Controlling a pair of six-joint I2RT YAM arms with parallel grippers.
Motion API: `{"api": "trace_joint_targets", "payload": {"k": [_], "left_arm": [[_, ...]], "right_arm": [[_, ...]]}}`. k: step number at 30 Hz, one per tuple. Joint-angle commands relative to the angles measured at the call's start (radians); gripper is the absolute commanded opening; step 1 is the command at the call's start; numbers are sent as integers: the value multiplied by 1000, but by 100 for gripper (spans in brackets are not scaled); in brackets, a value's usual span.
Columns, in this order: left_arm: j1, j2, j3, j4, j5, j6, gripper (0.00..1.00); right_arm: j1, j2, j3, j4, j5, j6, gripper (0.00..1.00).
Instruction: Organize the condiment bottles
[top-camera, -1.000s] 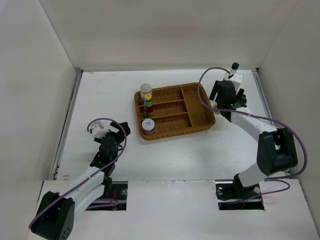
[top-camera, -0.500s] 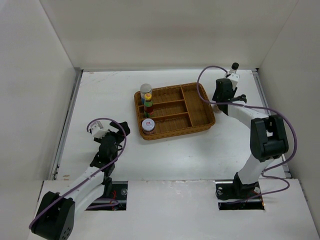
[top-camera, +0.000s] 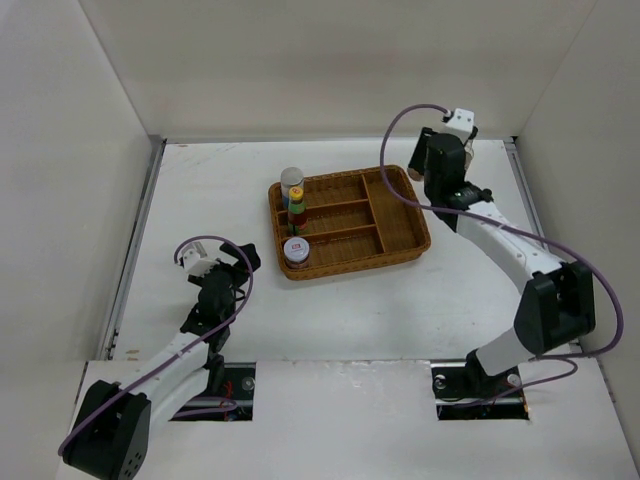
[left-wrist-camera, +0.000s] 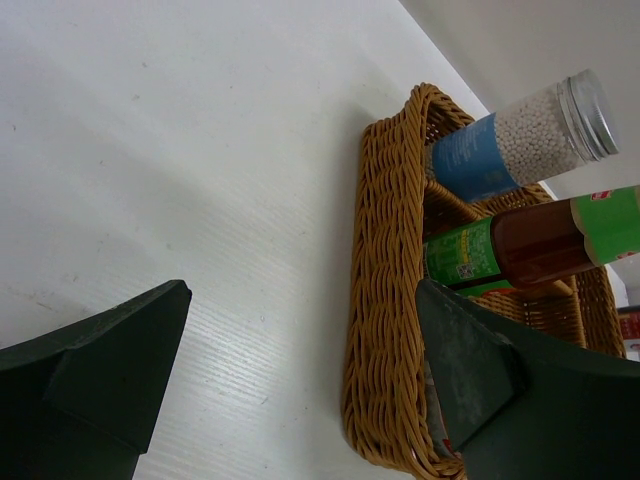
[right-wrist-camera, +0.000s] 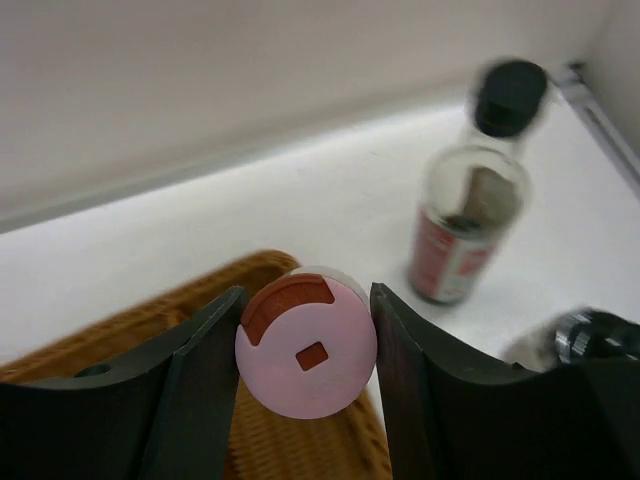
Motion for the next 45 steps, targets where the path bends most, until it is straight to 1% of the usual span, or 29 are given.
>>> {"api": "trace_joint_targets", "payload": {"k": [1,7,17,24,26,27,28,30,31,32,34,39,43,45], "left_arm": [[4,-9,-6,57,8,-12,100],[7,-14,-8,54,8,-12,100],[7,-9,-8,58,9,-12,100],[2,-4,-8,58,9,-12,100],[1,-4,-8,58,9,-12,100],[-1,-4,-8,58,9,-12,100],[-2,-3,-8,58,9,-12,100],[-2,0,-6,58,9,-12,100],[-2,2,-4,60,9,-12,100],[-4,5,-4,60,9,-12,100],[-6,8,-3,63,9,-12,100],[-9,16,-3,69,9,-12,100],[-12,16,-3,69,9,-12,100],[-12,20,-3,71,9,-12,100]], "right_arm": [[41,93,105,58,-45,-36,45],[72,230,204,53,-67,-42,45],[78,377,214,63,-137,6,45],[78,436,244,79,-139,1,47],[78,447,247,79,-136,1,49],[78,448,247,79,-136,3,52],[78,448,244,79,-134,4,58],[78,436,233,84,-131,0,71],[78,422,227,84,-133,0,76],[78,405,219,83,-139,0,80],[78,361,205,76,-140,-2,85],[65,212,155,70,-125,-14,86],[-14,105,119,58,-68,-36,86],[-63,83,119,34,-36,-48,86]]}}
